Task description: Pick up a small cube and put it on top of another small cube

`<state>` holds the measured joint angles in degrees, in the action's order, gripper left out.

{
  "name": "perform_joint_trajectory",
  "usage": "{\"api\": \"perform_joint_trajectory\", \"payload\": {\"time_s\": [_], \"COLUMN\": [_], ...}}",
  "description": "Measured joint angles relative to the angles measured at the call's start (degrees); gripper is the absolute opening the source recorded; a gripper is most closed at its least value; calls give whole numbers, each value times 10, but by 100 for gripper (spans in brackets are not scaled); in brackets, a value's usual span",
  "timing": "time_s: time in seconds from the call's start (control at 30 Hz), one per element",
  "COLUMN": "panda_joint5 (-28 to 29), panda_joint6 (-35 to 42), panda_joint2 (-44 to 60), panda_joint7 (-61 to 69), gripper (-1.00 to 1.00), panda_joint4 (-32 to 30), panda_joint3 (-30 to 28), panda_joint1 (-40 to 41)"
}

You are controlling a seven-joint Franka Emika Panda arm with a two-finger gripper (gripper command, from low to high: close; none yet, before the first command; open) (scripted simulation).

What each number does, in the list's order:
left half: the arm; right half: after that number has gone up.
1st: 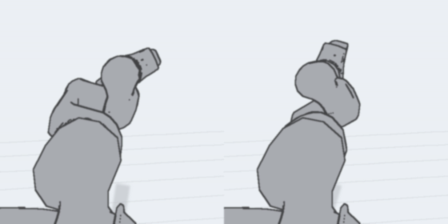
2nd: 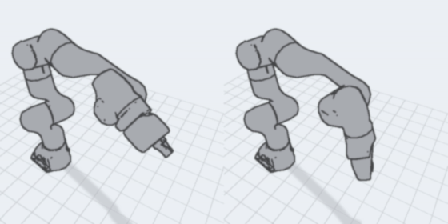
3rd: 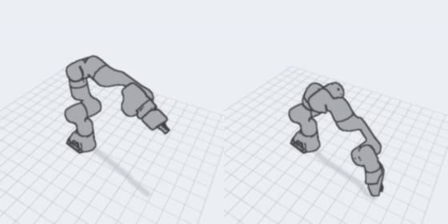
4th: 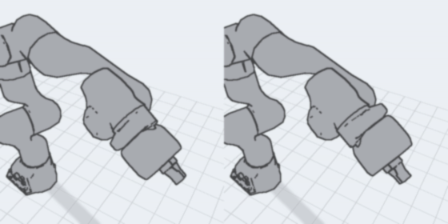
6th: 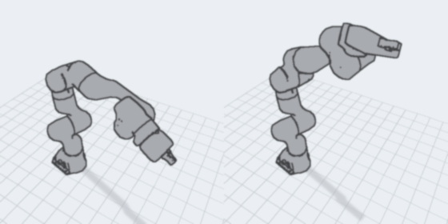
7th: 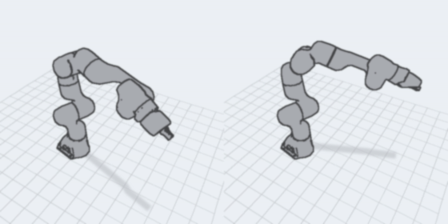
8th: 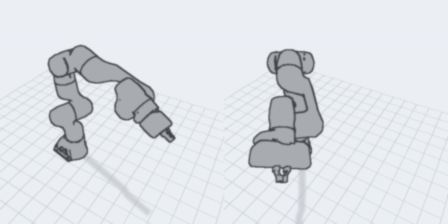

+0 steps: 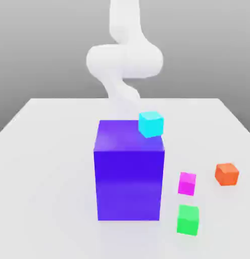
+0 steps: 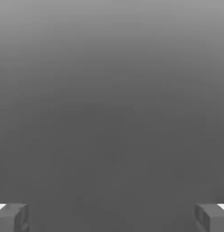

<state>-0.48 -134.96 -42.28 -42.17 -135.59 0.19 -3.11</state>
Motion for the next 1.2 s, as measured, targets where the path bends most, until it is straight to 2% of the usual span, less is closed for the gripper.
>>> {"api": "perform_joint_trajectory", "payload": {"time_s": [0.4,0.57,0.67,0.83,0.87,1.1,1.2], "panda_joint5": [-24,-25,5,37,34,26,21], "panda_joint6": [-183,-279,-355,-443,-458,-451,-419], "panda_joint2": [211,330,430,539,557,556,511], "panda_joint7": [216,316,326,307,309,310,319], "gripper": [0,0,0,0,-100,-100,-100], "panda_joint4": [-217,-318,-335,-320,-317,-317,-326], "panda_joint3": [24,51,59,8,2,-4,14], "panda_joint1": [-178,-253,-274,-320,-326,-333,-318]}}
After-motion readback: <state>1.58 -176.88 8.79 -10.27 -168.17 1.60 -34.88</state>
